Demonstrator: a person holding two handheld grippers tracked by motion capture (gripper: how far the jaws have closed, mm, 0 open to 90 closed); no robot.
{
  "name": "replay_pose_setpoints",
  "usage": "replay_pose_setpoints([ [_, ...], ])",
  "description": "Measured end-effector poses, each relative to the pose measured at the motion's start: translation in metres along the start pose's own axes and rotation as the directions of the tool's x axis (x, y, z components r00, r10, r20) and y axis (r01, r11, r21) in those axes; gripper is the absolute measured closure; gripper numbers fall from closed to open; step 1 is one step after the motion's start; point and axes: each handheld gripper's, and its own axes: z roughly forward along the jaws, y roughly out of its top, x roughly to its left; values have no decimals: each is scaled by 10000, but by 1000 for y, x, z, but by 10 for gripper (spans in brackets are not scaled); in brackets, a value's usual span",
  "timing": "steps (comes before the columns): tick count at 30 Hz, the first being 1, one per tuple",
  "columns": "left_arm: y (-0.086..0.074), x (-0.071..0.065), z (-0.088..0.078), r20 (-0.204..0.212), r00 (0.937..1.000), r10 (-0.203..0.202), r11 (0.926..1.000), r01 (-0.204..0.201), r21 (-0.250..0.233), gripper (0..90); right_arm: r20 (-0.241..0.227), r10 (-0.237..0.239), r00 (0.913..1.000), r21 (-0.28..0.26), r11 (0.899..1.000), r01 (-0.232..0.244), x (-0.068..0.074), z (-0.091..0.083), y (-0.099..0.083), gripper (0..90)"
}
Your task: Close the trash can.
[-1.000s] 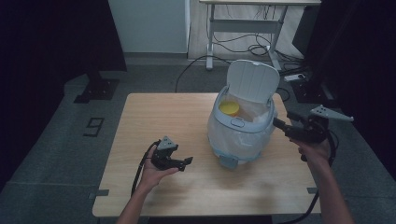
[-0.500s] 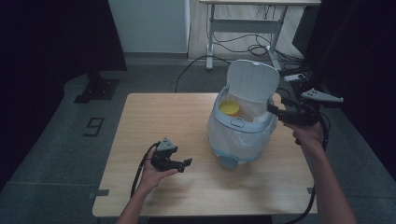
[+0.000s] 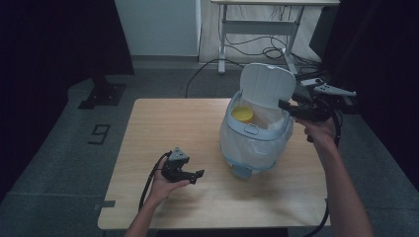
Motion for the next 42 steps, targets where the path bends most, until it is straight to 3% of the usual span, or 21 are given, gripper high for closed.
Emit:
replay_pose_setpoints([
  [8,-1,3,0,-12,10000,-97,9999,97,74,162,-390,-59,9992,-248,9997,49,2,9,13,220],
  [13,-3,4,2,28,9999,-155,9998,155,151,162,-365,-126,9993,-203,9997,119,5,12,20,211],
  [19,-4,6,1,366,9986,-381,9993,378,84,162,-600,-201,9980,-258,9995,186,8,10,18,208],
  [22,-4,6,2,262,9990,-375,9992,372,114,162,-821,-346,9960,-244,9992,327,14,5,15,181],
  [28,-6,4,4,344,9989,-331,9993,325,178,162,-1182,-1069,9872,327,9932,1115,39,-2,6,119],
  [33,-7,3,5,342,9989,-321,9992,313,248,162,-1554,-1105,9817,232,9930,1155,48,-11,2,120],
  [36,-7,3,5,340,9989,-310,9992,300,272,162,-1714,-803,9819,476,9948,896,48,-8,1,120],
  [42,-8,3,6,319,9990,-305,9991,295,320,162,-1848,-834,9792,919,9906,1017,58,1,-6,118],
])
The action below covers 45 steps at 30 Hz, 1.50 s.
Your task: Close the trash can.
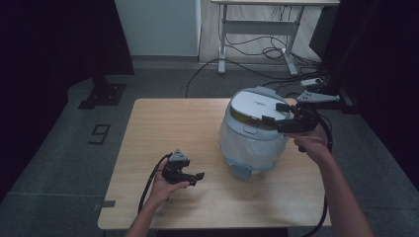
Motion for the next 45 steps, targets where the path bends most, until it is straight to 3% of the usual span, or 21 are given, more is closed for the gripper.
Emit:
replay_pose_setpoints([
  [6,-1,-1,2,-38,10000,77,9999,-77,93,162,160,657,9977,-9,9978,-657,-4,10,1,127],
  [10,0,-2,1,-73,9999,108,9999,-108,87,161,837,233,9962,359,9990,-264,-1,19,2,127],
  [16,-1,-2,1,-85,9999,102,9999,-101,92,161,1250,-337,9916,549,9981,270,5,24,-1,127],
  [19,-1,-3,1,-120,9999,106,9999,-105,93,161,1654,-750,9834,741,9952,635,10,26,-2,129],
  [26,-1,-4,0,-123,9998,145,9998,-144,104,161,1753,-763,9816,668,9956,655,12,26,-4,131],
  [27,-1,-4,0,-125,9998,145,9998,-143,103,161,1869,-960,9777,875,9929,807,12,27,-4,141],
  [31,-1,-4,0,-143,9998,153,9998,-152,110,161,1983,-1010,9749,885,9925,849,15,26,-5,141],
  [38,-1,-4,0,-148,9998,153,9999,-152,75,161,1791,-1036,9784,580,9938,946,15,23,-8,129],
  [41,-1,-2,0,-185,9998,83,9999,-82,59,161,1674,-760,9830,144,9971,746,17,14,-11,132],
  [45,-2,-1,-2,-227,9997,53,10000,-52,32,161,1740,-654,9826,-366,9967,728,22,-1,-18,136],
])
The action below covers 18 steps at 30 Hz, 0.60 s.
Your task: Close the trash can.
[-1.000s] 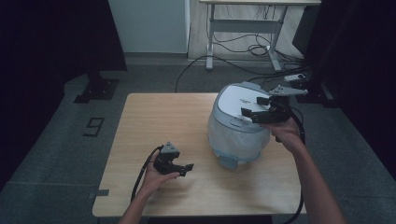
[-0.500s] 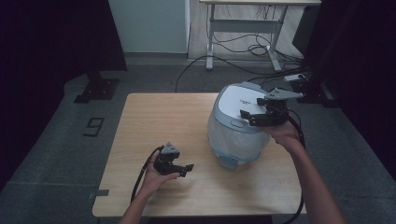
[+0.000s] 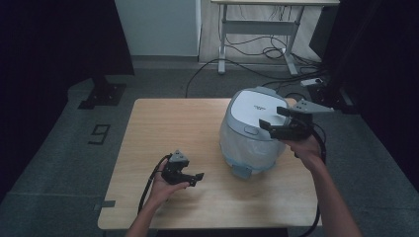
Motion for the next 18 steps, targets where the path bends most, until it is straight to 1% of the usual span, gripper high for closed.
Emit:
replay_pose_setpoints([
  [6,1,0,-2,-41,10000,16,10000,-17,-91,161,171,189,9997,-487,9987,-180,0,-25,-17,146],
  [11,0,2,-3,-85,10000,-33,9999,32,-112,161,269,380,9989,-789,9962,-358,-2,-42,-38,149],
  [14,0,3,-4,-106,9999,-49,9999,47,-125,162,265,494,9984,-881,9950,-469,-2,-50,-54,150],
  [18,0,4,-4,-149,9999,-41,9999,39,-112,162,310,618,9976,-831,9948,-591,-2,-56,-75,150],
])
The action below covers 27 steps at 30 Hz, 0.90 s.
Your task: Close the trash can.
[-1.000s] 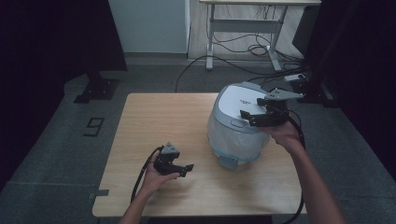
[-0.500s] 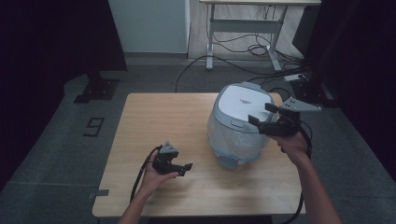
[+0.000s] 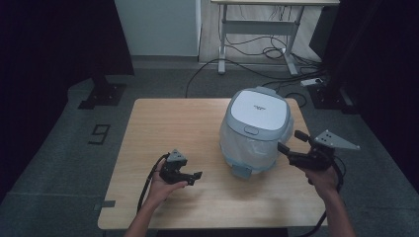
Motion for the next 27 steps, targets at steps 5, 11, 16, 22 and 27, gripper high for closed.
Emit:
replay_pose_setpoints([
  [5,0,0,0,-3,10000,4,10000,-4,10,162,7,203,9998,143,9997,-203,-2,-6,-27,151],
  [11,-1,0,0,-28,10000,-15,10000,15,-23,161,178,521,9985,475,9975,-529,-7,-9,-60,152],
  [16,-3,2,-1,-85,10000,-49,10000,49,15,162,349,892,9954,985,9908,-922,-13,-8,-94,152],
  [22,-4,4,0,-166,9998,-68,10000,69,39,162,606,976,9934,1786,9781,-1070,-19,-4,-126,152],
  [27,-4,4,-2,-247,9997,-28,10000,29,10,162,695,1140,9910,1929,9732,-1254,-22,-2,-135,152],
])
